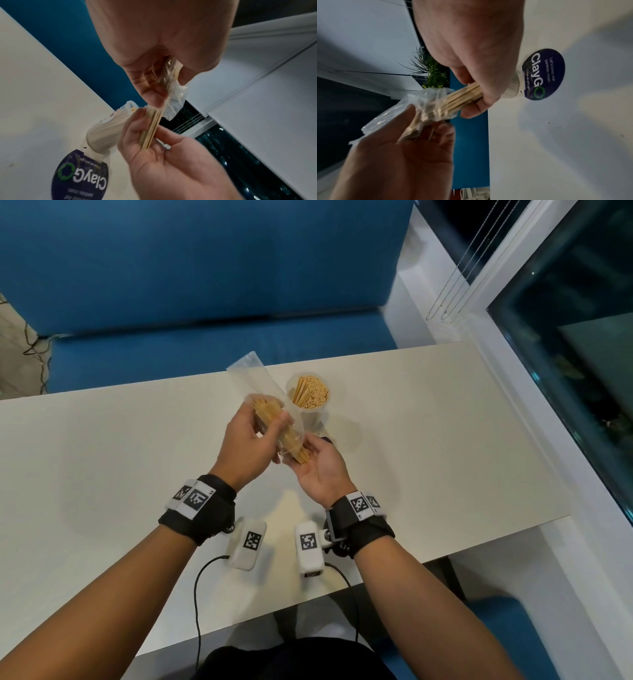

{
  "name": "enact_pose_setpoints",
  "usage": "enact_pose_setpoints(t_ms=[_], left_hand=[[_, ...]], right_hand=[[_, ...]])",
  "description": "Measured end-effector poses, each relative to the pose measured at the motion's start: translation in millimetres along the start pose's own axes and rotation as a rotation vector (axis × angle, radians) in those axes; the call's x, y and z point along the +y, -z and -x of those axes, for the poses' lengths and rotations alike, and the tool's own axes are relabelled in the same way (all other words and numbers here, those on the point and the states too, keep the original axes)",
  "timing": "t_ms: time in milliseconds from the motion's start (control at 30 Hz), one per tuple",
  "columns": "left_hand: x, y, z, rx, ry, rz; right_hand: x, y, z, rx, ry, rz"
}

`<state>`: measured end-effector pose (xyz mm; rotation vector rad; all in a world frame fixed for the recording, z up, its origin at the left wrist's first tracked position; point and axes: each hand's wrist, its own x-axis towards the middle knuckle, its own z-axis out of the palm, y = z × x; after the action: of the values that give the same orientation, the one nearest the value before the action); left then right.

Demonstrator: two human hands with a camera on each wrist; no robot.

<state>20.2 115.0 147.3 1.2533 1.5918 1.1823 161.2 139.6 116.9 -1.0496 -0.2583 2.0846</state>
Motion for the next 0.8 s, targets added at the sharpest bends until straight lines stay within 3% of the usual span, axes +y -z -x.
enact_pose_setpoints(t_ms=[100,200,300,433,533,667,800], left_hand=[[1.7,4.6,-4.9,0.005,-0.034,-0.007],[1.9,7.8,-6.4,0.013,-0.011,-0.011],[2.1,10.6,-9.5,0.005,0.037,-0.067],[-1.4,13.0,-17.0,-0.042,0.072,-0.128],[-5.3,11.4,-20.2,-0.082,0.096,-0.173],[-9.4,5.9,-21.4,-0.092,0.113,-0.191],[-3.1,2.3,-26.2,-0.049,0.18,-0.054]], right_hand=[[2.5,7.7,-3.0,-0.039,0.005,0.175],[3.1,19.1,-3.6,-0.17,0.047,0.358],[2.2,24.8,-0.5,-0.249,0.084,0.671],[6.8,17.8,4.7,-0.194,0.149,1.317],[14.3,13.7,3.2,-0.064,0.299,1.708],[17.2,4.2,1.9,-0.008,0.262,1.346],[22.3,-6.6,7.2,0.002,0.308,1.351]])
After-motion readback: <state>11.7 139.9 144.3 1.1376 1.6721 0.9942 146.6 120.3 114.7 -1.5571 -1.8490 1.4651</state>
